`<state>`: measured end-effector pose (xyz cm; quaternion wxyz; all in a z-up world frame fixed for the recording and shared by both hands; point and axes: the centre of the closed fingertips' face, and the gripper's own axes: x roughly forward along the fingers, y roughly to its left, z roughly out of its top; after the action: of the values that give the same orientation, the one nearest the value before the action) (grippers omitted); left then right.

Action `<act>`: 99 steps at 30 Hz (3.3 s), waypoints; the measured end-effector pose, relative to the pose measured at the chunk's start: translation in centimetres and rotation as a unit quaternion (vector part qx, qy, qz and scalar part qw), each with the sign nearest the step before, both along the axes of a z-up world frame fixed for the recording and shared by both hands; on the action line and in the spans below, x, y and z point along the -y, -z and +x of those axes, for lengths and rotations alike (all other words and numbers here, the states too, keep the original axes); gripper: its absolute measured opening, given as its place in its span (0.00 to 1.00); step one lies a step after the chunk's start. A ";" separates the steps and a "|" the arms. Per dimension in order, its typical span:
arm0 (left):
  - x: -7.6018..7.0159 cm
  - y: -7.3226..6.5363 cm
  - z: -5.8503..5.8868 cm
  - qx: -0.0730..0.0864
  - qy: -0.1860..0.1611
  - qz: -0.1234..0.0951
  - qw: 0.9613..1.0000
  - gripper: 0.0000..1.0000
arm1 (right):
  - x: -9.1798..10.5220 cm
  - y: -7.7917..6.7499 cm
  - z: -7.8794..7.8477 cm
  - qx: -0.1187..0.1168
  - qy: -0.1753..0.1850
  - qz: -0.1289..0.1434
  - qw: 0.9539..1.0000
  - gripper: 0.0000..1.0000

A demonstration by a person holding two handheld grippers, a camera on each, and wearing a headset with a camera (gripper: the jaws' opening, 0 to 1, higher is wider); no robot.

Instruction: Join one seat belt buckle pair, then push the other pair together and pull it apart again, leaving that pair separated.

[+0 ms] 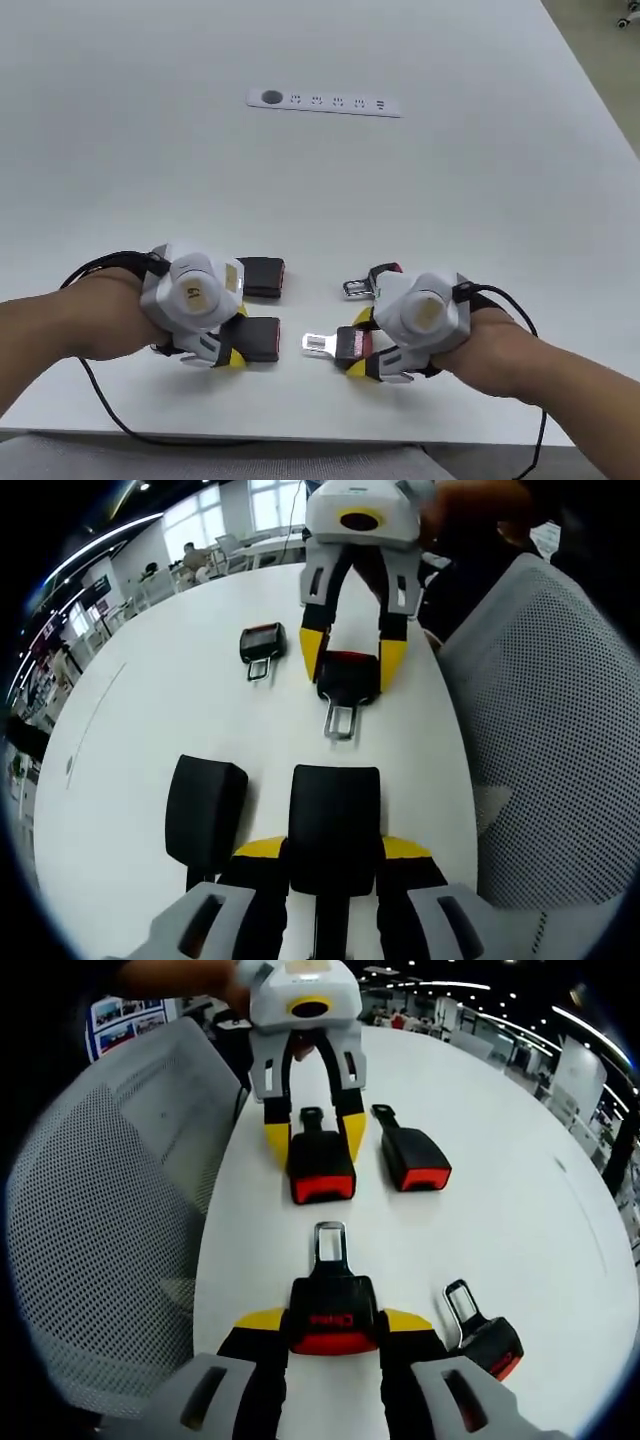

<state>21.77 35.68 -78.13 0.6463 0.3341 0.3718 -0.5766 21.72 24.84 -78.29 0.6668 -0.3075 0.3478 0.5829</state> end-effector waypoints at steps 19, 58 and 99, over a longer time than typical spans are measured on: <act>0.0 0.0 0.0 0.000 -0.002 -0.004 1.000 0.35 | -2.8 -0.3 0.4 0.024 -0.026 -0.008 0.999 0.32; 0.1 -0.1 0.0 -0.001 0.019 -0.010 1.000 0.33 | -4.9 -0.3 0.2 0.005 -0.034 0.012 0.999 0.29; -0.2 -0.2 0.2 0.008 0.027 -0.021 0.999 0.33 | -4.9 -0.4 -0.3 0.012 -0.037 -0.008 0.999 0.30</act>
<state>21.93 35.92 -77.96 0.6401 0.3347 0.3451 -0.5993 21.39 29.72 -77.93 0.6464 -0.3325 0.3329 0.6007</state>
